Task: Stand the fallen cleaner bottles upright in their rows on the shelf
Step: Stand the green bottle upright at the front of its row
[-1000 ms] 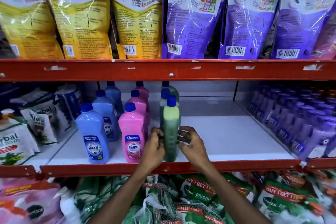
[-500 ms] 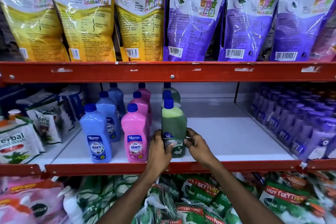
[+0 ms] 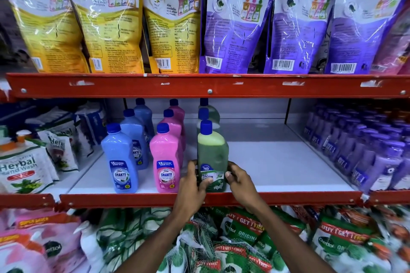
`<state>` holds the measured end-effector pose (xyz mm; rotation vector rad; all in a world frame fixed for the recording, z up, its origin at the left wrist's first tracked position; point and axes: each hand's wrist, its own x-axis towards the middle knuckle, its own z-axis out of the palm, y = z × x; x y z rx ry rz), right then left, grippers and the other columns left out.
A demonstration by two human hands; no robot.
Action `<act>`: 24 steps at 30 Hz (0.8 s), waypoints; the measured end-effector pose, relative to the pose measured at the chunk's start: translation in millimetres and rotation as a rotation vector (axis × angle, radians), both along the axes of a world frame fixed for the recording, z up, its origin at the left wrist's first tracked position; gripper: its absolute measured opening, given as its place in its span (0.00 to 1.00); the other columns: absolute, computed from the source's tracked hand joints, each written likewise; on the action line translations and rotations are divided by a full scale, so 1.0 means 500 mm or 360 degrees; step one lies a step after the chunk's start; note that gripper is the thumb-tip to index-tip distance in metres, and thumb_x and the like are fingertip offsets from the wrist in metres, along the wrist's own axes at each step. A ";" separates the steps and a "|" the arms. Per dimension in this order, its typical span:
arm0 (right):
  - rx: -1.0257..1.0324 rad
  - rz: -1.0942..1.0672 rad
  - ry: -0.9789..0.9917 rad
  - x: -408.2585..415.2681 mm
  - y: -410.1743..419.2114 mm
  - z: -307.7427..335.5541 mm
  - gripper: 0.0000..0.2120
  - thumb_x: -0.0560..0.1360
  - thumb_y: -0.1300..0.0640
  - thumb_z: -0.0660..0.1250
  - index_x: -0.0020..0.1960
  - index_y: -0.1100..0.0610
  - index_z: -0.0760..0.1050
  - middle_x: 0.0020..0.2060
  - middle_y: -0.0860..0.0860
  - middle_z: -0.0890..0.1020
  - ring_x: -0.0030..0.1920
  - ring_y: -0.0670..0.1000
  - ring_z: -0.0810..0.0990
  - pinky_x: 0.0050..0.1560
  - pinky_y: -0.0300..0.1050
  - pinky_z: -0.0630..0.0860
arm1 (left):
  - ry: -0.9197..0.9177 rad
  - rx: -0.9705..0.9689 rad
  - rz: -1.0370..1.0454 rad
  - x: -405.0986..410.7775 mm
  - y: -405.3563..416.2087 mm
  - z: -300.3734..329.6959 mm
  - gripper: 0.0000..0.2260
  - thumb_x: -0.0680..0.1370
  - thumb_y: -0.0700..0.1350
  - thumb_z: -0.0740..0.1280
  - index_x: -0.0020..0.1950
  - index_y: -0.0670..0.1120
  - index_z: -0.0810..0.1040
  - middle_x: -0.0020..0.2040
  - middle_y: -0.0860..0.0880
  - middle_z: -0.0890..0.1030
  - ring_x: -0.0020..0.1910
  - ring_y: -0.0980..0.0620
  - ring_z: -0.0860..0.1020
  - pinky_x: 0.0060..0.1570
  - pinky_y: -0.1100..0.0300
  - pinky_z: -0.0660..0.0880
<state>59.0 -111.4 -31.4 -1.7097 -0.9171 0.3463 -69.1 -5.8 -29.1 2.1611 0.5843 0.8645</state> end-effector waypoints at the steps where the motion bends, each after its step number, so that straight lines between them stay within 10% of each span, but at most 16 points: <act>1: -0.0006 -0.0002 -0.0009 -0.005 -0.003 0.000 0.16 0.81 0.62 0.58 0.68 0.53 0.71 0.61 0.49 0.81 0.62 0.50 0.79 0.57 0.39 0.77 | -0.0009 0.0002 0.0000 -0.004 -0.002 0.002 0.21 0.77 0.47 0.69 0.64 0.45 0.64 0.54 0.53 0.79 0.41 0.68 0.76 0.37 0.82 0.71; 4: -0.0013 -0.0112 -0.0062 -0.035 -0.013 0.003 0.24 0.81 0.62 0.60 0.75 0.51 0.62 0.64 0.45 0.76 0.61 0.45 0.76 0.54 0.31 0.73 | -0.0085 0.0025 0.0014 -0.026 -0.005 -0.008 0.25 0.77 0.54 0.67 0.69 0.49 0.61 0.63 0.53 0.77 0.56 0.58 0.79 0.53 0.72 0.74; 11: 0.0044 -0.0452 -0.0197 -0.111 0.038 -0.030 0.51 0.65 0.49 0.77 0.77 0.50 0.48 0.69 0.53 0.72 0.63 0.52 0.78 0.61 0.53 0.79 | -0.0571 0.0166 0.0664 -0.134 0.014 -0.029 0.28 0.71 0.45 0.75 0.66 0.45 0.65 0.62 0.44 0.70 0.59 0.53 0.71 0.59 0.55 0.75; 16: 0.0046 -0.0744 -0.0221 -0.131 0.092 -0.012 0.50 0.59 0.46 0.82 0.71 0.55 0.56 0.59 0.54 0.77 0.56 0.56 0.80 0.52 0.53 0.82 | -0.0169 -0.0021 0.0674 -0.123 0.069 -0.014 0.44 0.65 0.59 0.77 0.71 0.45 0.58 0.66 0.42 0.69 0.62 0.43 0.74 0.58 0.45 0.79; 24: 0.0021 -0.0874 -0.0272 -0.132 0.102 -0.017 0.40 0.59 0.49 0.81 0.63 0.56 0.63 0.50 0.53 0.79 0.43 0.54 0.81 0.38 0.43 0.75 | -0.0141 -0.0051 0.0613 -0.109 0.093 -0.017 0.37 0.65 0.50 0.80 0.66 0.45 0.64 0.57 0.43 0.78 0.47 0.50 0.79 0.43 0.59 0.79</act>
